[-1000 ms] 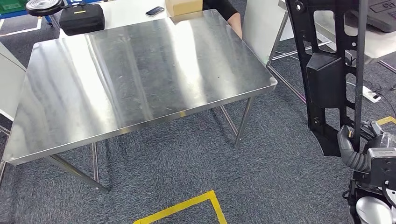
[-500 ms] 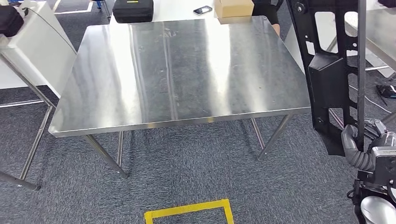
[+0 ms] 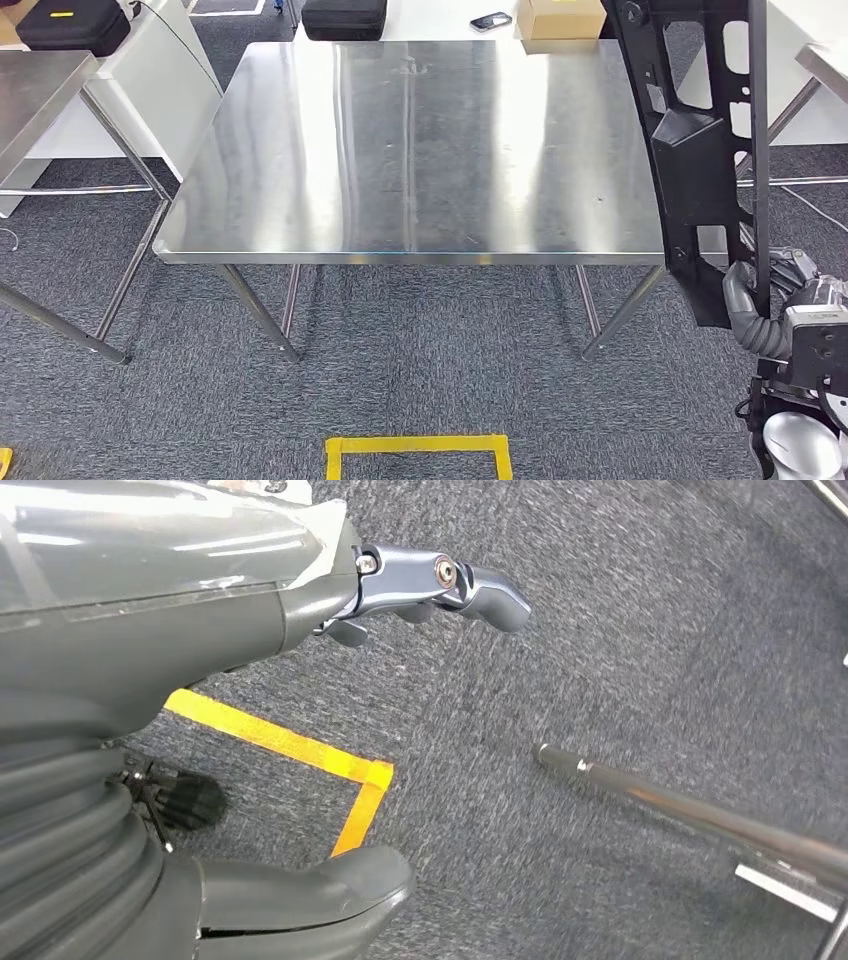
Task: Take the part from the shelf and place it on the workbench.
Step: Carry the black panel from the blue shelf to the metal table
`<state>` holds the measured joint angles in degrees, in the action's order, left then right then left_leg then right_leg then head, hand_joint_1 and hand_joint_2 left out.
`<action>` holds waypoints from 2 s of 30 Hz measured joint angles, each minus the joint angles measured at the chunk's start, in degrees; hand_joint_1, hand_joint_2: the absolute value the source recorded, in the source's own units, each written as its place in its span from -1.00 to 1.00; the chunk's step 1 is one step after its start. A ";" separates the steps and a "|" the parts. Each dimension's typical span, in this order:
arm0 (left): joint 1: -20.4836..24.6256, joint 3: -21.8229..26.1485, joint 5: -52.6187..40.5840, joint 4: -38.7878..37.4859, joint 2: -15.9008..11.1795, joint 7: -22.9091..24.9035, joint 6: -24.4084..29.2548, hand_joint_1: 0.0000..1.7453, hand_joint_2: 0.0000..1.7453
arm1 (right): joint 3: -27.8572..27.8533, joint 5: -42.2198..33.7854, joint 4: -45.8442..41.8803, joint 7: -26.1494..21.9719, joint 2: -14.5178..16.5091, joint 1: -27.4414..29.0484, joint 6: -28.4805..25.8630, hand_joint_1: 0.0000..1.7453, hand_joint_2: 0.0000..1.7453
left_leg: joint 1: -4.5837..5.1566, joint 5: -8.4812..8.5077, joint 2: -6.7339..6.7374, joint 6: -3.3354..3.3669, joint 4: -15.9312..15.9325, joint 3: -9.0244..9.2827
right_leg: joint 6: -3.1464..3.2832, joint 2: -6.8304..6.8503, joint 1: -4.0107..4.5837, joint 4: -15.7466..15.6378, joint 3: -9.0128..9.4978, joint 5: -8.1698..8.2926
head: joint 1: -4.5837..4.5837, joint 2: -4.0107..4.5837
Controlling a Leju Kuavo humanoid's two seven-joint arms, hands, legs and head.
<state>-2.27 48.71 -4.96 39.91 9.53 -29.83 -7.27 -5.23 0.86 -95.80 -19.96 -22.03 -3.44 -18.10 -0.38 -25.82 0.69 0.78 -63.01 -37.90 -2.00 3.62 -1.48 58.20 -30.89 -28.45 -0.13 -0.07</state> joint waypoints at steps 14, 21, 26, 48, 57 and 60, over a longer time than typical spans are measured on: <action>0.26 0.46 -0.75 -0.81 -0.43 -0.21 0.03 -1.00 1.00 | 0.64 -1.80 2.19 -1.27 0.13 -3.12 0.01 1.00 1.00 | 1.25 0.05 0.16 1.99 3.64 2.17 | -1.52 0.51 0.35 -0.95 0.35 0.22 | 0.05 0.00; 0.41 0.46 -2.20 -1.55 -0.99 -1.14 0.96 -1.00 1.00 | 1.80 -1.79 3.77 -1.59 0.54 -5.21 -0.05 1.00 1.00 | 0.87 -1.01 -0.89 4.27 5.25 4.24 | -2.65 -1.15 -0.20 4.14 -1.63 -0.72 | 0.39 0.01; 0.45 0.47 -2.31 -2.03 -1.02 -1.18 1.09 -1.00 1.00 | 2.29 -1.74 4.87 -1.84 0.66 -5.49 -0.10 1.00 1.00 | 0.37 -1.37 -1.79 3.94 5.22 5.86 | -2.96 -3.56 -0.45 16.16 -10.84 -4.18 | 0.72 0.02; 0.59 0.44 -2.52 -2.92 -1.33 -1.25 1.21 -1.00 1.00 | 3.23 -2.56 7.08 -3.05 0.83 -6.55 -0.10 1.00 1.00 | -0.38 -3.90 -2.18 -0.28 6.86 8.75 | -1.28 -3.67 -0.52 0.06 -5.57 4.90 | 0.62 0.00; 0.59 0.45 -2.89 -3.27 -1.58 -2.02 1.26 -1.00 1.00 | 3.48 -2.67 7.17 -3.14 0.83 -6.82 -0.10 1.00 1.00 | -0.01 -4.08 -2.20 0.03 6.52 9.02 | -1.41 -3.67 -0.99 -0.32 -5.00 4.98 | 0.60 0.00; 0.60 0.44 -2.95 -3.34 -1.79 -2.17 1.26 -1.00 1.00 | 3.65 -2.67 7.24 -3.15 0.85 -6.85 -0.10 1.00 1.00 | 0.12 -4.39 -2.21 0.67 6.04 8.90 | -1.63 -3.67 -1.25 -0.46 -4.92 5.08 | 0.55 0.00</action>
<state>-1.67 49.16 -7.91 36.56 7.75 -32.01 -6.01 -1.58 -1.81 -88.56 -23.11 -21.18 -10.29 -18.21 -0.27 -30.20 -1.51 1.45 -56.97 -29.00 -3.63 -0.05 -2.73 57.74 -35.81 -23.37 0.43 -0.07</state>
